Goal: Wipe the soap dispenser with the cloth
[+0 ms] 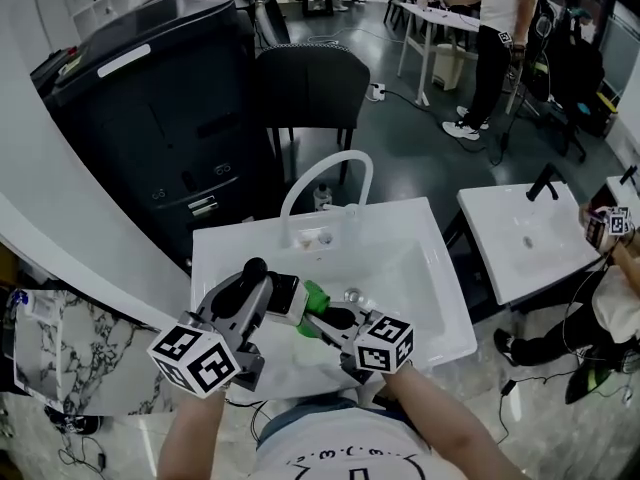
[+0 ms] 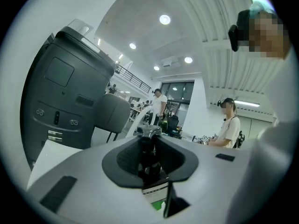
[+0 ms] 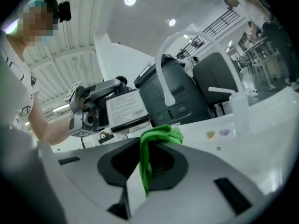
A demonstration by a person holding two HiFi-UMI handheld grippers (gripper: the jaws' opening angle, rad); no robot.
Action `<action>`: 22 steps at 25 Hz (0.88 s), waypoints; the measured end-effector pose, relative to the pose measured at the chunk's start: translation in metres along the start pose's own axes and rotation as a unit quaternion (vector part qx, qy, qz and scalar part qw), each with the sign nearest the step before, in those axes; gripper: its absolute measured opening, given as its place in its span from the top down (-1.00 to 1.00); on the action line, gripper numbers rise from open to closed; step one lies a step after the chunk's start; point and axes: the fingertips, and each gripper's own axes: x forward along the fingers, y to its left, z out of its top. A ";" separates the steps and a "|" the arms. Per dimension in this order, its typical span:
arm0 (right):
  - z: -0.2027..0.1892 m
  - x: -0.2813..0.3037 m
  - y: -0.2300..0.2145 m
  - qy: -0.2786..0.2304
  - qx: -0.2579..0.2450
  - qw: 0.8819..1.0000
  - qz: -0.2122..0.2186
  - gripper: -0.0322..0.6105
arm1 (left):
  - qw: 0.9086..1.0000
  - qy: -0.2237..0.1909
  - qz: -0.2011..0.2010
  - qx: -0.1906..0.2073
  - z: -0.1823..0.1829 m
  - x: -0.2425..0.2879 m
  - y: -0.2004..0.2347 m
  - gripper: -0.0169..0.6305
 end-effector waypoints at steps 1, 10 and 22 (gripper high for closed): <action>0.005 -0.003 -0.003 -0.012 0.002 1.000 -0.004 0.75 | 1.000 0.003 -0.001 -0.002 -0.003 0.000 -0.002 0.66; -0.001 -0.011 0.010 -0.006 -0.026 1.000 0.003 0.76 | 0.997 0.001 0.015 -0.069 -0.019 0.002 0.008 0.66; -0.026 0.008 0.065 0.047 -0.078 0.993 0.074 0.76 | 0.998 0.008 0.054 -0.017 -0.021 0.008 0.019 0.66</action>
